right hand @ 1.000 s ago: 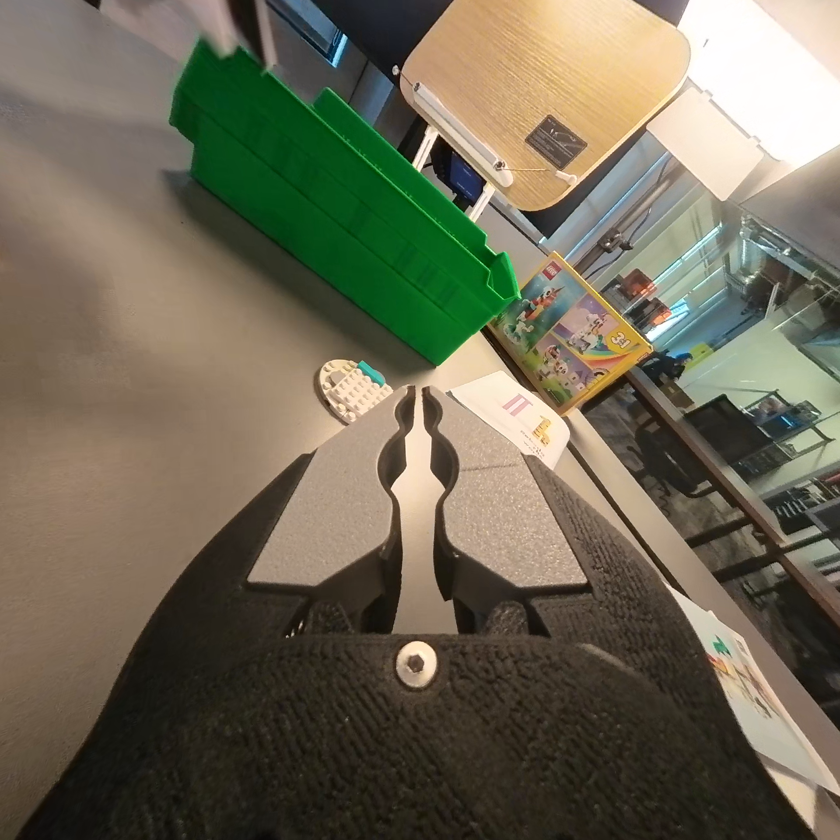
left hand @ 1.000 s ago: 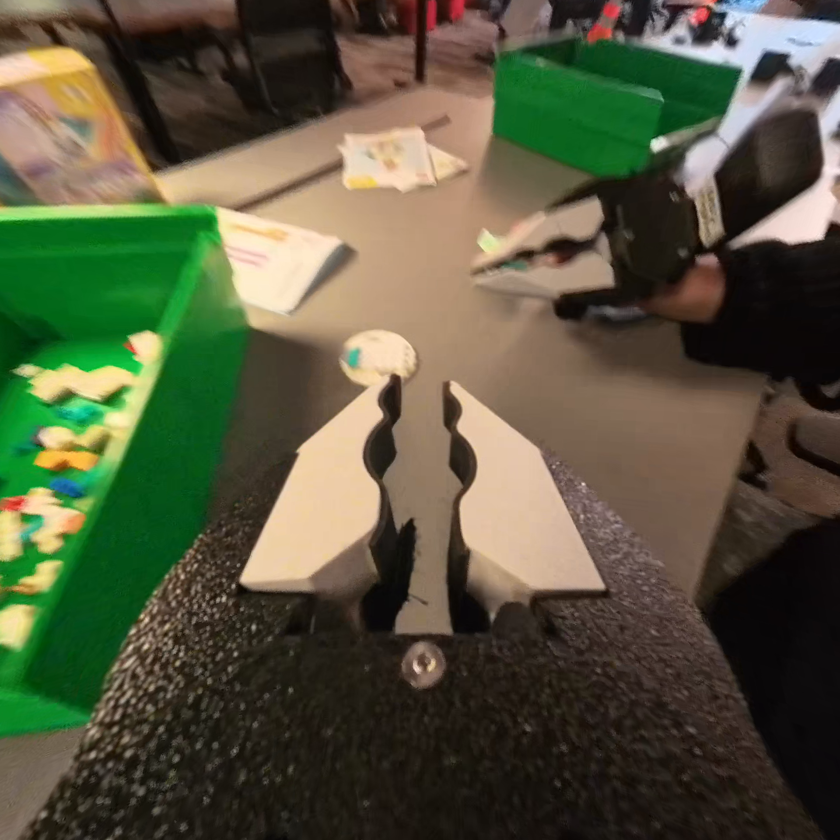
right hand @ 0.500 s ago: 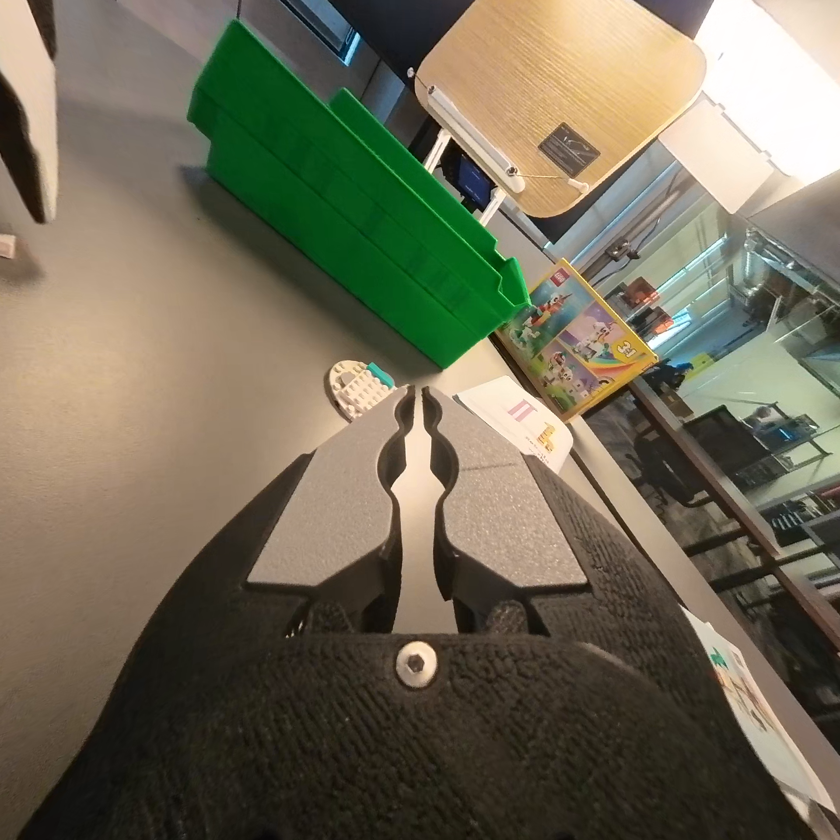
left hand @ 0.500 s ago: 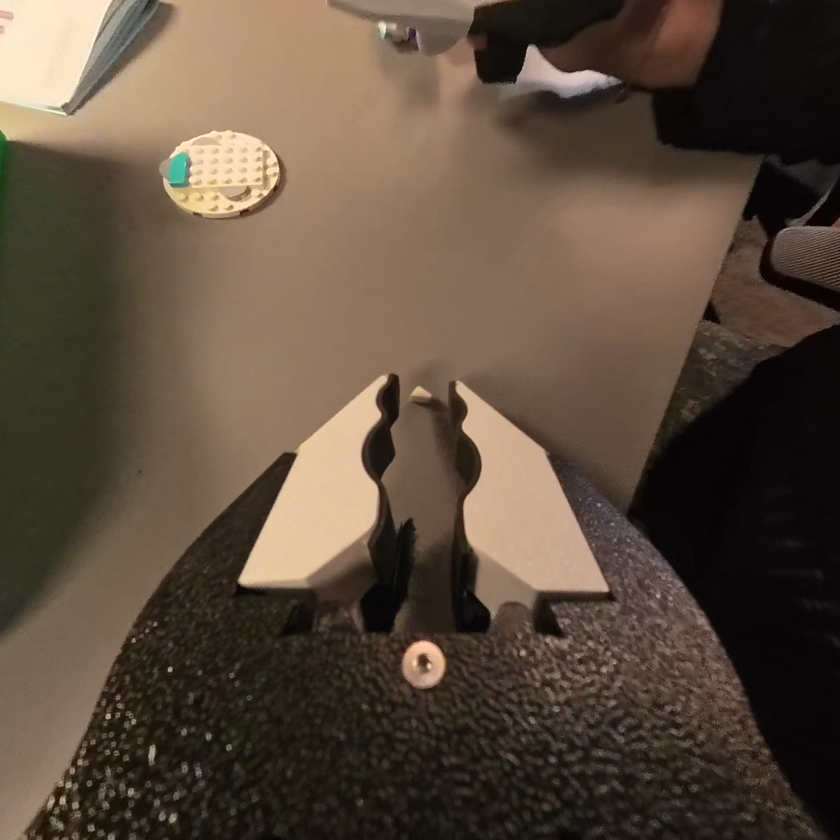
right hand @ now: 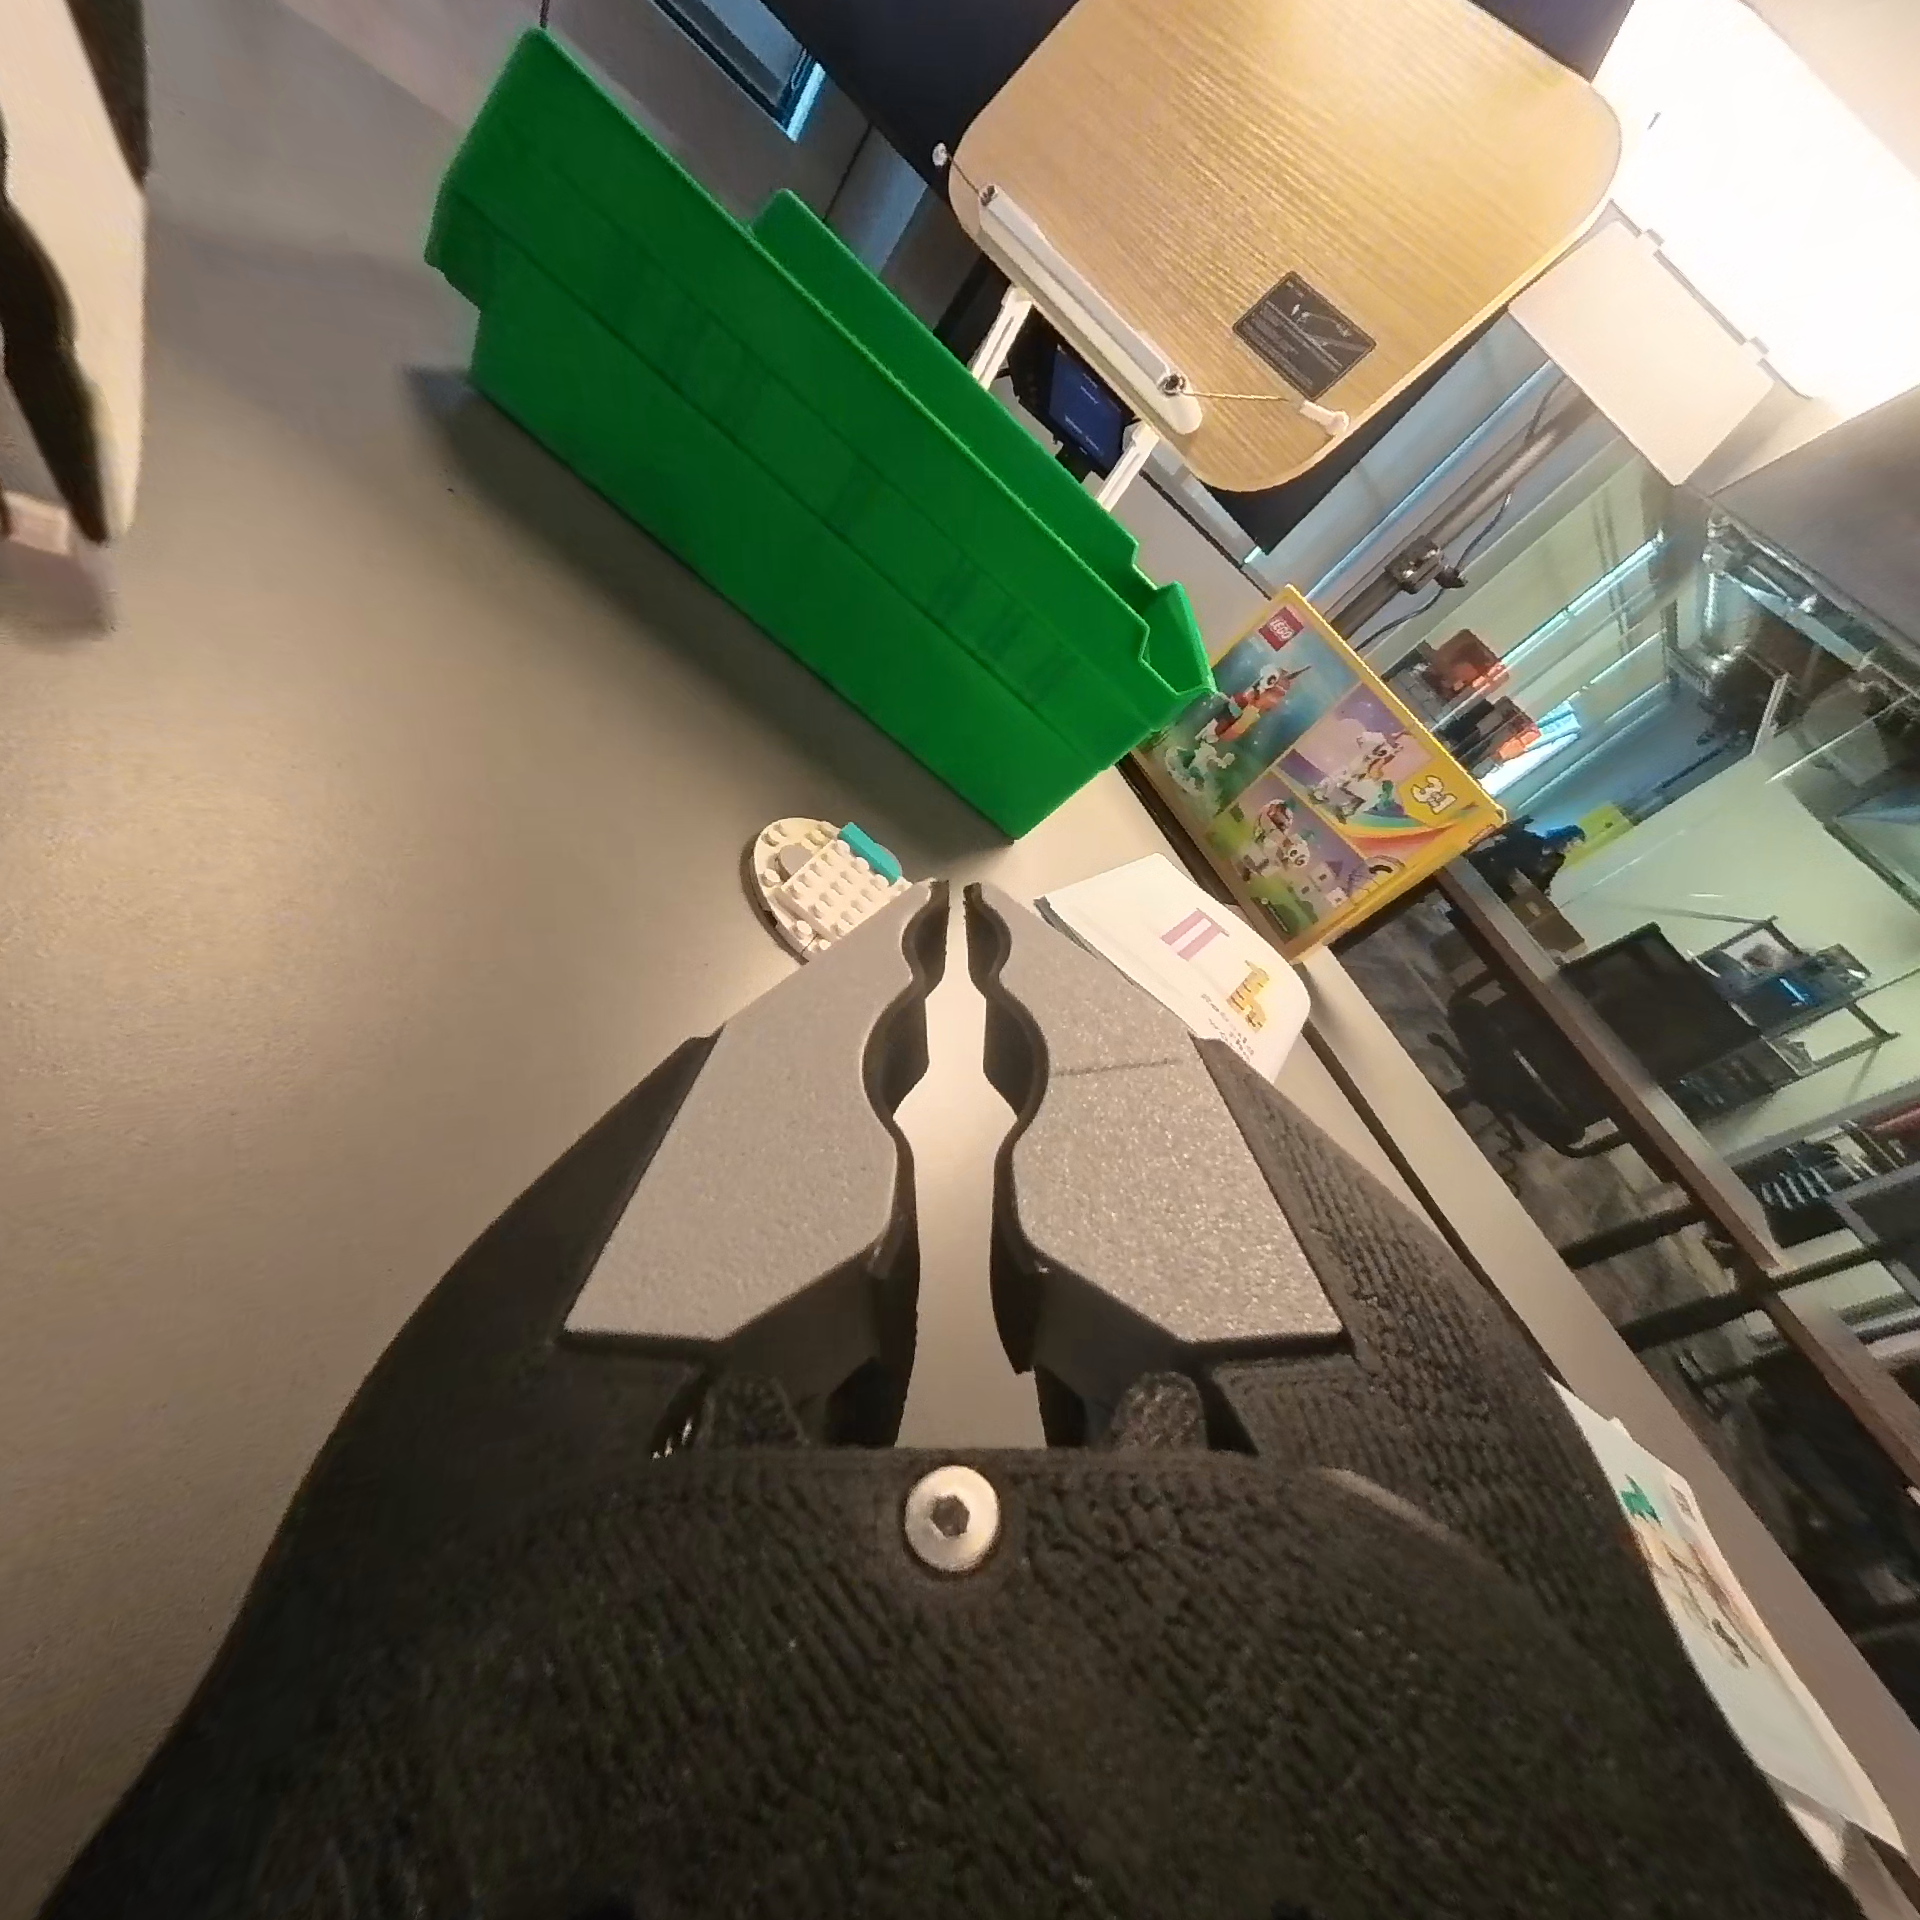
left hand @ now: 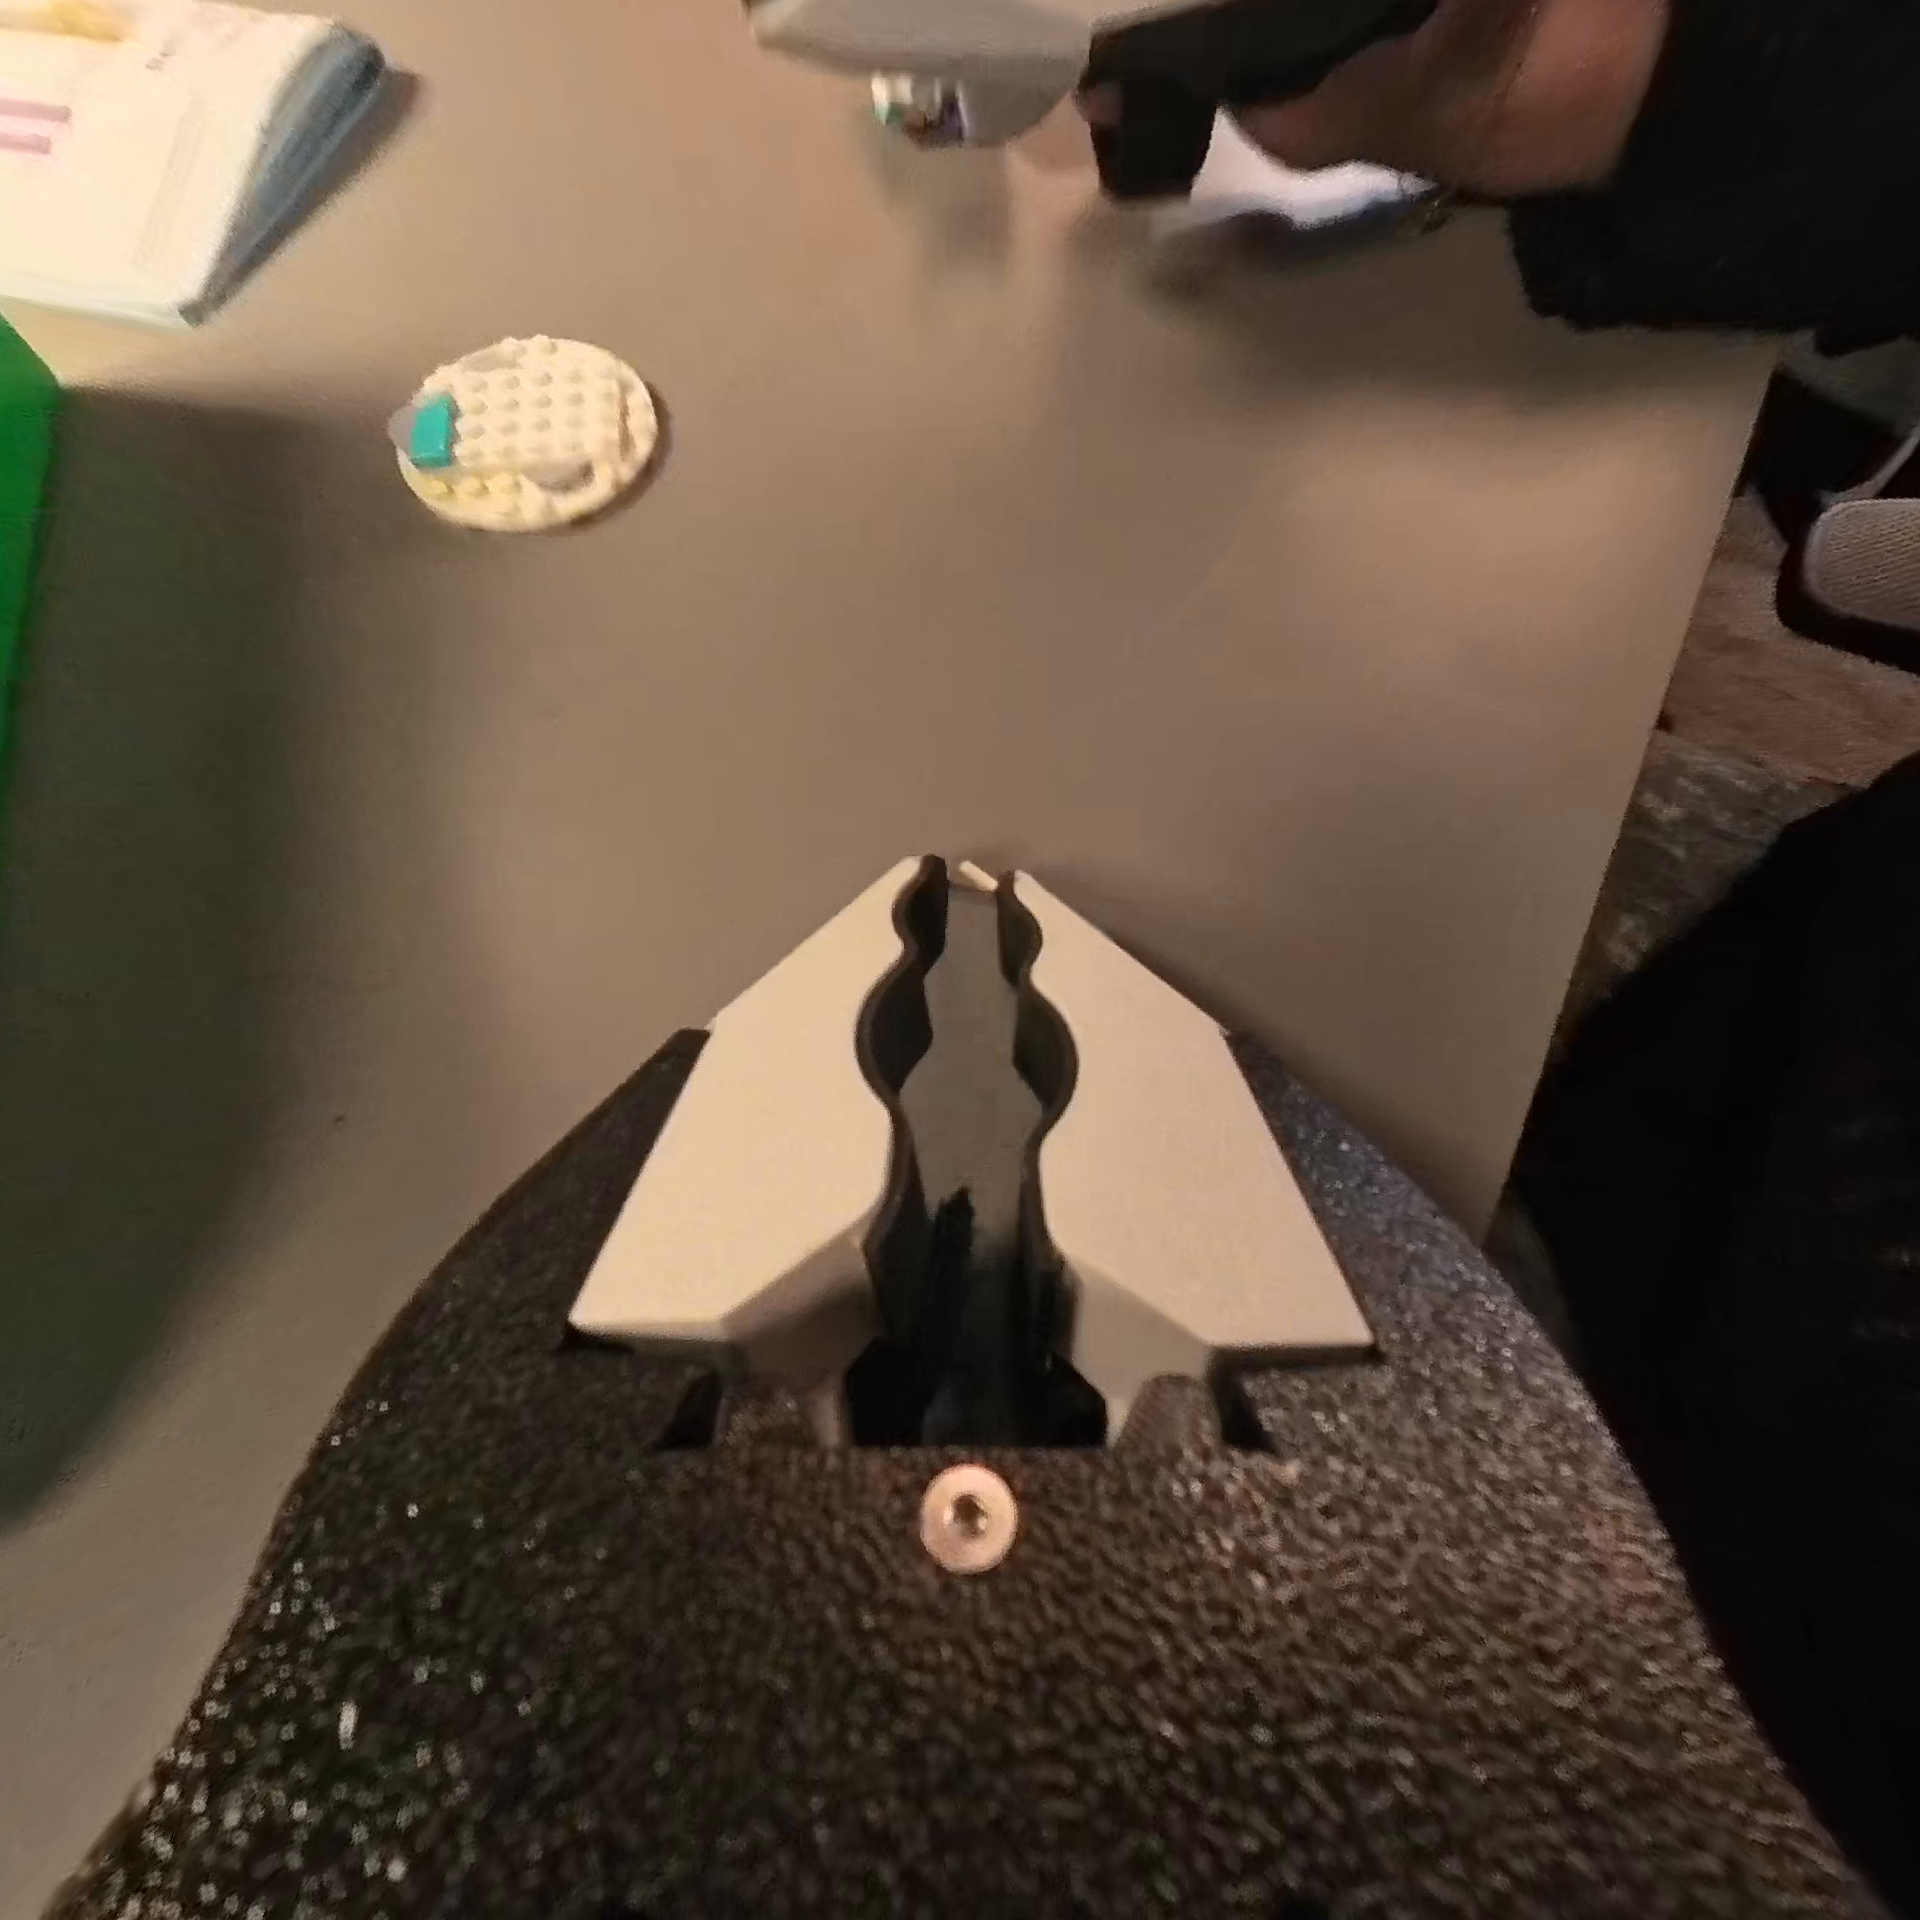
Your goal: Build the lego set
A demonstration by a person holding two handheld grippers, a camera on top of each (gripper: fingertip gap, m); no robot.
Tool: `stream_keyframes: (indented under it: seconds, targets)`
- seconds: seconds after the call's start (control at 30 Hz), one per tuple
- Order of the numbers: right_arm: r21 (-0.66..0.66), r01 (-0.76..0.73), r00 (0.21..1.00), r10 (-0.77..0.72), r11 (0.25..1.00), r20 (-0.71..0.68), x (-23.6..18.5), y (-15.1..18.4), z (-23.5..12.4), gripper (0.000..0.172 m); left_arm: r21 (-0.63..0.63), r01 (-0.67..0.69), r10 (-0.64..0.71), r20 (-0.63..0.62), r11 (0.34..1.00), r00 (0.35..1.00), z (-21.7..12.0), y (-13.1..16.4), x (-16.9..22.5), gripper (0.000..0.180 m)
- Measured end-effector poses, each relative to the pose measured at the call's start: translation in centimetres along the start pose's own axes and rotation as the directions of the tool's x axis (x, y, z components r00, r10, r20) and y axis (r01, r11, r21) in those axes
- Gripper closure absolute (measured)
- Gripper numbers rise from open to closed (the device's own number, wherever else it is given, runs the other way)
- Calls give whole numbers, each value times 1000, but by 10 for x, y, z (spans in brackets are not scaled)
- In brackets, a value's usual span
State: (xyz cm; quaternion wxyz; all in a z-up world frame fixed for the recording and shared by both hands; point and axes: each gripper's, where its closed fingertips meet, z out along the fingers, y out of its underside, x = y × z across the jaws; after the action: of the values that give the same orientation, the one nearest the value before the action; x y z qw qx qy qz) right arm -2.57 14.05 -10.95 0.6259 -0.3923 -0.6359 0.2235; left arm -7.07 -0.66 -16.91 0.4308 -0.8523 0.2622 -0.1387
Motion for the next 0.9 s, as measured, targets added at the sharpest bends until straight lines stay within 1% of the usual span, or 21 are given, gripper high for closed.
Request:
stream_keyframes:
  seconds: [0.03,0.1,0.17,0.23,0.3,0.37,0.43,0.47,0.5,0.53,0.63,0.7,0.8,0.83,0.9]
  targets:
    - [0,1,1000,-1,1000,-2,0,0,0,171,33,-13,13,11,999,1000,-4,-9,-3,174]
    - [0,3,1000,-3,1000,-6,1,0,0,169,121,-65,56,83,990,995,-19,-34,-17,174]
    - [1,7,1000,-7,1000,-10,2,0,0,169,223,-117,71,201,968,977,-41,-64,-41,174]
    - [1,14,1000,-14,1000,-12,2,-1,0,171,293,-156,51,336,943,940,-67,-90,-72,174]
    - [7,19,1000,-19,1000,-11,2,-3,-1,171,297,-154,0,460,942,888,-88,-104,-110,174]
    - [12,24,1000,-24,1000,-7,1,-4,-2,171,260,-69,-78,515,963,854,-97,-105,-150,174]
    - [18,32,999,-32,999,-5,0,-6,-2,171,221,25,-138,511,975,849,-93,-101,-185,174]
    - [20,37,999,-37,999,-3,-1,-7,-2,171,189,74,-161,500,979,851,-86,-97,-202,174]
    - [21,43,999,-43,999,-1,-1,-7,-2,171,147,125,-182,491,981,852,-78,-90,-218,170]
    - [22,50,999,-50,998,1,-2,-8,-2,171,107,172,-202,476,979,856,-69,-83,-231,173]
    - [24,70,998,-70,997,5,-4,-9,-2,172,19,326,-306,397,945,865,-37,-65,-259,174]
    - [21,73,997,-73,997,7,-4,-8,-1,171,2,379,-351,378,925,856,-21,-60,-275,174]
    - [20,70,998,-70,997,7,-3,-7,-1,171,20,447,-425,348,894,835,-2,-62,-292,174]
    - [19,69,998,-69,997,8,-3,-7,-1,171,2,454,-424,359,891,831,3,-60,-298,174]
    - [18,67,998,-67,998,10,-3,-6,-1,171,-79,438,-367,424,896,828,9,-49,-312,174]
